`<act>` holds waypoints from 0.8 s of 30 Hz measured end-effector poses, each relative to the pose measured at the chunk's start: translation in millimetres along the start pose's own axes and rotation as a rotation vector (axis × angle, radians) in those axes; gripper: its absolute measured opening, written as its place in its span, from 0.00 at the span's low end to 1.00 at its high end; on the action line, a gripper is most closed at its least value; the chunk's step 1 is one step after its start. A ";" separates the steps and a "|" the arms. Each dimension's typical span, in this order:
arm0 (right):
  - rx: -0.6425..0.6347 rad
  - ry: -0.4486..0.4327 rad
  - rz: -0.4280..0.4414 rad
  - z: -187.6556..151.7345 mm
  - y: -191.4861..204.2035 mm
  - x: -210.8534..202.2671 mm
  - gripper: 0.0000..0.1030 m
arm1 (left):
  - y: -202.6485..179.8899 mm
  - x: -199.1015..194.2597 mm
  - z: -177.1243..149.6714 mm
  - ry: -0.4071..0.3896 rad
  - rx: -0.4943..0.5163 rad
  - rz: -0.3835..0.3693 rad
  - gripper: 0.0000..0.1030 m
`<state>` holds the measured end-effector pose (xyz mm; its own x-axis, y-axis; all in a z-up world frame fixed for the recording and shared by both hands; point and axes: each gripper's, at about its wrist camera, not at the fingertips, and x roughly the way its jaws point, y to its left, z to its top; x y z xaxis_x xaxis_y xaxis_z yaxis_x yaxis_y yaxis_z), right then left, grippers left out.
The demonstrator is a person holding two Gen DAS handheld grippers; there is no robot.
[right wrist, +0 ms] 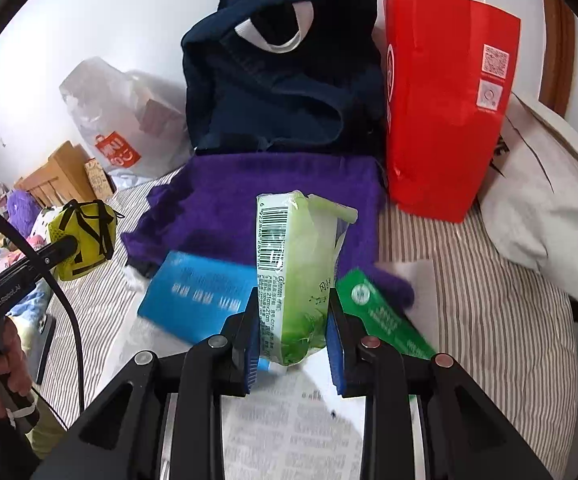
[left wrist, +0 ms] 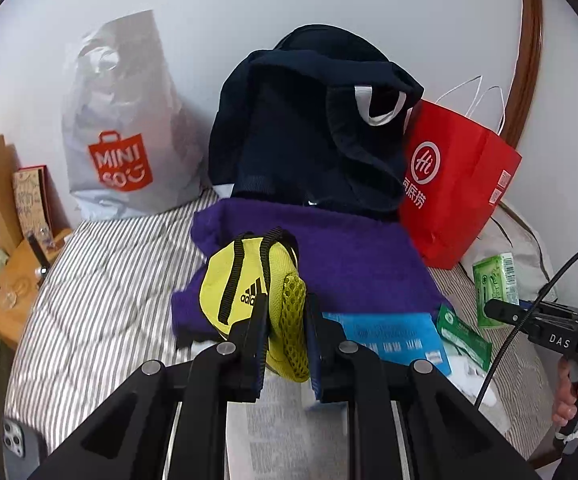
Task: Organize soft objects
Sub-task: 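Carry the pouch and tissue pack onto the purple towel and open both tools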
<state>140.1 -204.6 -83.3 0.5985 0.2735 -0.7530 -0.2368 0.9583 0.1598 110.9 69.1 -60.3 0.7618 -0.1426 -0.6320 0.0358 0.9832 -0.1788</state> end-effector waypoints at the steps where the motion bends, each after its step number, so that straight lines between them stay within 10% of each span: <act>1: 0.003 0.001 -0.001 5.5 -1.6 4.1 0.28 | 0.4 4.7 4.4 0.001 0.004 -0.001 0.16; 24: 0.028 0.124 -0.086 97.1 -26.5 134.9 0.28 | 18.2 112.0 58.2 0.082 0.008 -0.034 0.16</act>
<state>301.4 -185.1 -127.1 0.5158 0.1801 -0.8376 -0.1663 0.9801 0.1083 234.5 77.7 -90.4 0.7044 -0.1846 -0.6853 0.0663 0.9785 -0.1954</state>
